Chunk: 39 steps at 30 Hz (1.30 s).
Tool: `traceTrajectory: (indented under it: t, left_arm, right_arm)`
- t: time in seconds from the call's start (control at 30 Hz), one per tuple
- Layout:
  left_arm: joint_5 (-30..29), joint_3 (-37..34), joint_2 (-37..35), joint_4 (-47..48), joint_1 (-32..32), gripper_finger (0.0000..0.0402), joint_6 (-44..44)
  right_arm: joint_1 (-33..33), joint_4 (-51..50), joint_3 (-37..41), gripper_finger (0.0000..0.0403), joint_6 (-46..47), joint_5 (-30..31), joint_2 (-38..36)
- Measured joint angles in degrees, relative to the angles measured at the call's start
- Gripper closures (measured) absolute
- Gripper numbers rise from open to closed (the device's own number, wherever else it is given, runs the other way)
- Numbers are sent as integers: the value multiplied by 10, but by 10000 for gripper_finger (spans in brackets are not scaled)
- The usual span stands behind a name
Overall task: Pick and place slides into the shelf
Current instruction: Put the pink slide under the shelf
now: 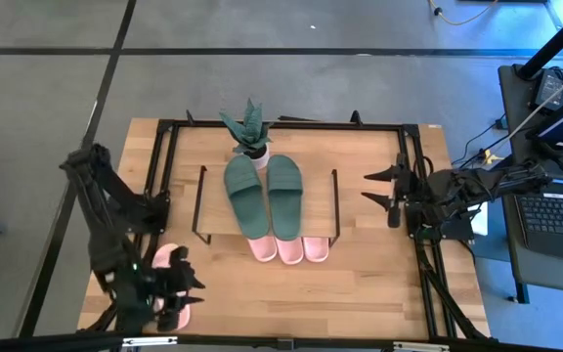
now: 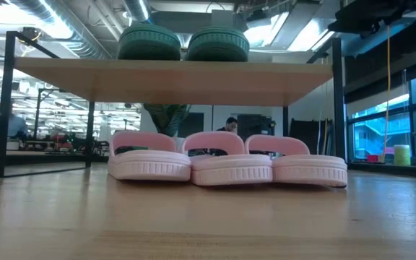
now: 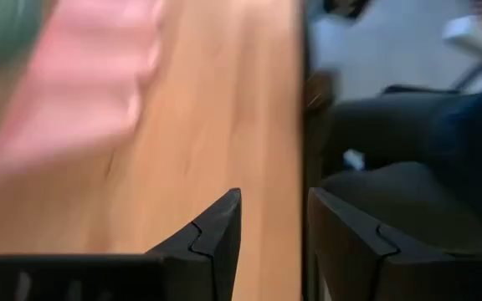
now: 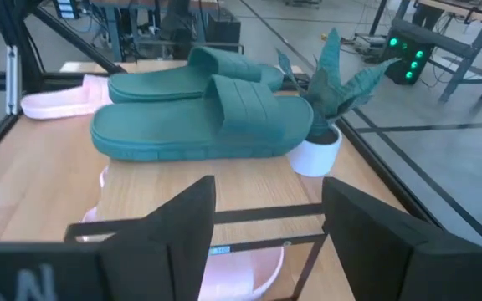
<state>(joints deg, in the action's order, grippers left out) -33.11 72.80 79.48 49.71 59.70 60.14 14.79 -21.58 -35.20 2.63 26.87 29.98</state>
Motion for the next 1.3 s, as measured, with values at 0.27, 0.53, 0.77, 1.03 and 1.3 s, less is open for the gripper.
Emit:
traceTrajectory:
  t: [0.27,0.53,0.77,1.03,1.3]
  left_arm:
    - [22,56,121,104,33,270,203]
    - [175,72,204,236,33,269,323]
    - [213,72,219,284,37,269,328]
    - [211,71,240,324,36,269,325]
    - [241,71,278,329,36,269,328]
  right_arm:
    - [-1,-8,0,182,-1,0,0]
    - [-1,-13,0,182,-1,0,7]
    - [-2,-13,0,182,0,0,21]
    - [-2,-12,0,182,1,1,38]
    - [-2,-12,0,182,0,2,36]
